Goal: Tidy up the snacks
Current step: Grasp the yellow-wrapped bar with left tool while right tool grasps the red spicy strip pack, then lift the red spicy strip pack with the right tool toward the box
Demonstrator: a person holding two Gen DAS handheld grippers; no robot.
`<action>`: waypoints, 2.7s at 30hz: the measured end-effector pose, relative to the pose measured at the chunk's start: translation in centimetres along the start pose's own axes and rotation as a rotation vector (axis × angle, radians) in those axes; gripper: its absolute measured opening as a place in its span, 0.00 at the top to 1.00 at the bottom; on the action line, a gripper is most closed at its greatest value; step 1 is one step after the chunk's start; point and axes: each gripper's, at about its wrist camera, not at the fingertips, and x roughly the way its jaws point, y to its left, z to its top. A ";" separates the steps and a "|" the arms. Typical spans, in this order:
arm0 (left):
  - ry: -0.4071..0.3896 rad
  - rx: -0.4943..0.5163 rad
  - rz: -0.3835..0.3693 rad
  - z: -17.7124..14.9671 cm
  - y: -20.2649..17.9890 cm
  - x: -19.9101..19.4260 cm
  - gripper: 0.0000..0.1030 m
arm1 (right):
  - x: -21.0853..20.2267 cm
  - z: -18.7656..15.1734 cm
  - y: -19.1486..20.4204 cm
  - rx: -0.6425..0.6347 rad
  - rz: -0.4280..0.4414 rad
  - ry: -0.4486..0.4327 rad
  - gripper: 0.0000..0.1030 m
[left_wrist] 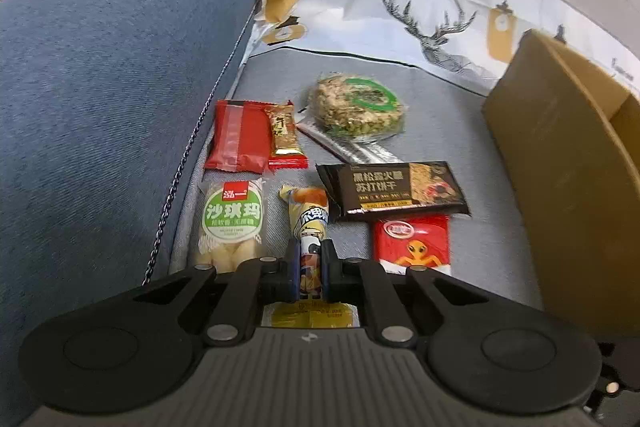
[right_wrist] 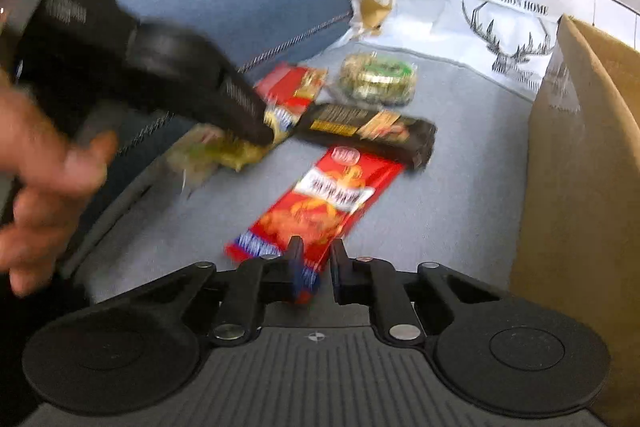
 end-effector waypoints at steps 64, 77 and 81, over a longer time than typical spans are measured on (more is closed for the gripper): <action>0.316 0.077 -0.169 -2.1 -1.0 -0.4 0.81 | -3.7 -2.9 0.6 0.077 -0.030 0.102 0.39; 0.330 0.141 -0.139 -2.4 -1.8 0.2 0.78 | -3.1 -3.1 0.8 0.024 -0.077 0.099 0.44; 0.328 0.151 -0.133 -2.4 -2.0 0.1 0.78 | -3.4 -3.0 0.7 0.030 -0.083 0.093 0.51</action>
